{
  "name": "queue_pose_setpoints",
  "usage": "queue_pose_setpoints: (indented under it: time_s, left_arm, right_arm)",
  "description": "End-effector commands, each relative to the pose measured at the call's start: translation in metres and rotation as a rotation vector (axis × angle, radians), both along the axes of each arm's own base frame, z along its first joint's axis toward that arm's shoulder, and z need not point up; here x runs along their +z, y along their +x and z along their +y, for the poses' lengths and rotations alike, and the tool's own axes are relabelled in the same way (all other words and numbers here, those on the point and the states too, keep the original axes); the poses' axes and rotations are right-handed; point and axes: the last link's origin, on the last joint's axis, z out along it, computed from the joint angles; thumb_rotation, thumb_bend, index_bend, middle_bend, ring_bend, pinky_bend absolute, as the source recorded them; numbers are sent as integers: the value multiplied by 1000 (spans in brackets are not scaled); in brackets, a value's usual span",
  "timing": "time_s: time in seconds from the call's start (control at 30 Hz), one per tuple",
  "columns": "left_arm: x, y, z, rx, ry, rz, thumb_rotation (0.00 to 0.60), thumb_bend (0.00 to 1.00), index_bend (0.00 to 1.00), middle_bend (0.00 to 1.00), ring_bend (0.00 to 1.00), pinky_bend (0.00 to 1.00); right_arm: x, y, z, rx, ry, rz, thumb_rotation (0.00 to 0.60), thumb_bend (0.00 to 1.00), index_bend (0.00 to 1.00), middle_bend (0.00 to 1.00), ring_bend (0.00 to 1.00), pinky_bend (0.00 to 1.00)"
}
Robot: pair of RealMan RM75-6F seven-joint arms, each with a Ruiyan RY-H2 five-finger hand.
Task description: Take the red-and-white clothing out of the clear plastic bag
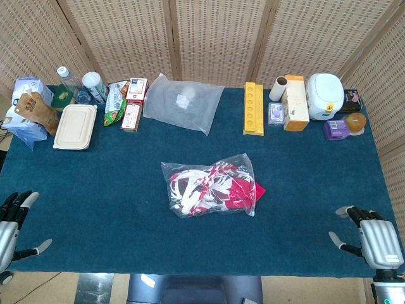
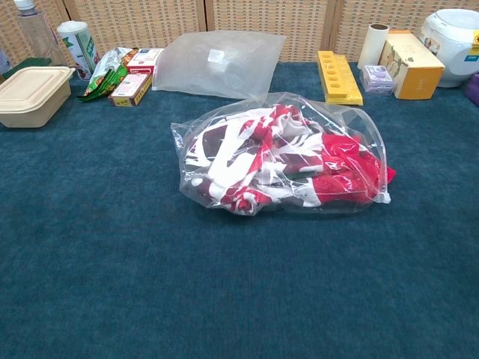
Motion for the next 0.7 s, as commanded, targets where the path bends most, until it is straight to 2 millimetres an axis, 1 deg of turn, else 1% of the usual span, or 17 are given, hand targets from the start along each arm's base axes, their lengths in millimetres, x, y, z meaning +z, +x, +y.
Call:
queue_pose_setpoints:
  time_s: [0.03, 0.23, 0.33, 0.5, 0.63, 0.7]
  left_arm:
    - [0, 0, 0, 3, 0, -2, 600, 123, 82, 82, 9, 169]
    - [0, 0, 1, -1, -7, -11, 600, 124, 82, 82, 10, 169]
    - [-3, 9, 12, -47, -34, -21, 600, 123, 82, 82, 9, 169]
    - [-20, 35, 40, -135, -127, -55, 600, 124, 82, 82, 9, 169]
    - [-44, 66, 69, -227, -218, -63, 600, 123, 82, 82, 9, 169]
    - [-55, 79, 80, -255, -252, -63, 600, 123, 82, 82, 9, 168]
  right_arm:
    - [0, 0, 0, -1, 0, -7, 495, 283, 388, 447, 476, 411]
    - [0, 0, 2, 1, 2, -16, 494, 284, 389, 447, 476, 409]
    - [1, -1, 3, 3, 0, -19, 493, 284, 389, 447, 476, 409]
    - [1, -1, 4, 5, -5, -30, 491, 283, 389, 447, 476, 409]
    - [-1, -1, 6, 11, 0, -34, 496, 283, 388, 447, 476, 409]
    - [-1, -1, 6, 13, 0, -36, 494, 283, 388, 447, 476, 409]
